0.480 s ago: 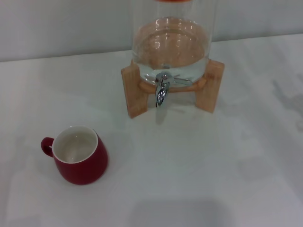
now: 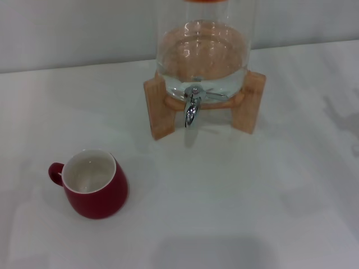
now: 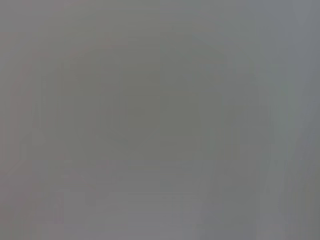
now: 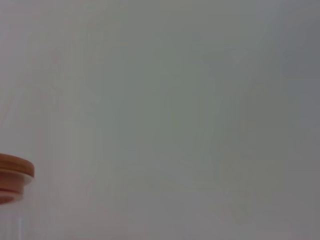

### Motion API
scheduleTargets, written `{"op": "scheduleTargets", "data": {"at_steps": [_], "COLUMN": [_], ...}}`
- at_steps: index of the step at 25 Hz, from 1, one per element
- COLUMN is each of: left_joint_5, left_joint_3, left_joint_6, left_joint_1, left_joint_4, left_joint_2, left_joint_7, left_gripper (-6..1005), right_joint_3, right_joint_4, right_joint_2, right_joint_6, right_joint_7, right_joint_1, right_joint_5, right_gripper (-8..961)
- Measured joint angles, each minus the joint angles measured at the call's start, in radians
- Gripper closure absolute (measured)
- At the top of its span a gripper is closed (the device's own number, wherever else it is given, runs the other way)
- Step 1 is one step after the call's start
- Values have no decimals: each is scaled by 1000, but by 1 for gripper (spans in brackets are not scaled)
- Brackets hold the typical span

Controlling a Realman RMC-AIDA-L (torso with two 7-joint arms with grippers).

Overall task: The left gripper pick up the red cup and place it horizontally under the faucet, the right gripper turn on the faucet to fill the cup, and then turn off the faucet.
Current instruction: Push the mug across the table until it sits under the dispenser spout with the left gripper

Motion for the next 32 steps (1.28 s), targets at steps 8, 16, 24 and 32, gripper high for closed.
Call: {"op": "scheduleTargets", "data": {"at_steps": [8,16,24,32], "left_joint_5": [4,41,88,141], "left_joint_3": [57,79,103,103], "left_joint_6": [-4,-4,-3,10], "left_joint_1": [7,22,30,30], "left_joint_4": [1,25,26,18], "left_joint_2": [0,1,8,12], "left_joint_7": [0,1,1,2], "left_gripper": [137,137,137,137], "right_joint_3": [-4,-7,-9,-15], "right_joint_4": [8,12,12,12], "right_joint_2": [0,0,0,1], "right_joint_6": [-7,-8,-9,-10], "right_joint_7": [4,7,14,24], "right_joint_1": [-4,-6,-4,-3], "right_joint_5": [-2,-7,-11,-12], "right_gripper": [102,101,101,102]}}
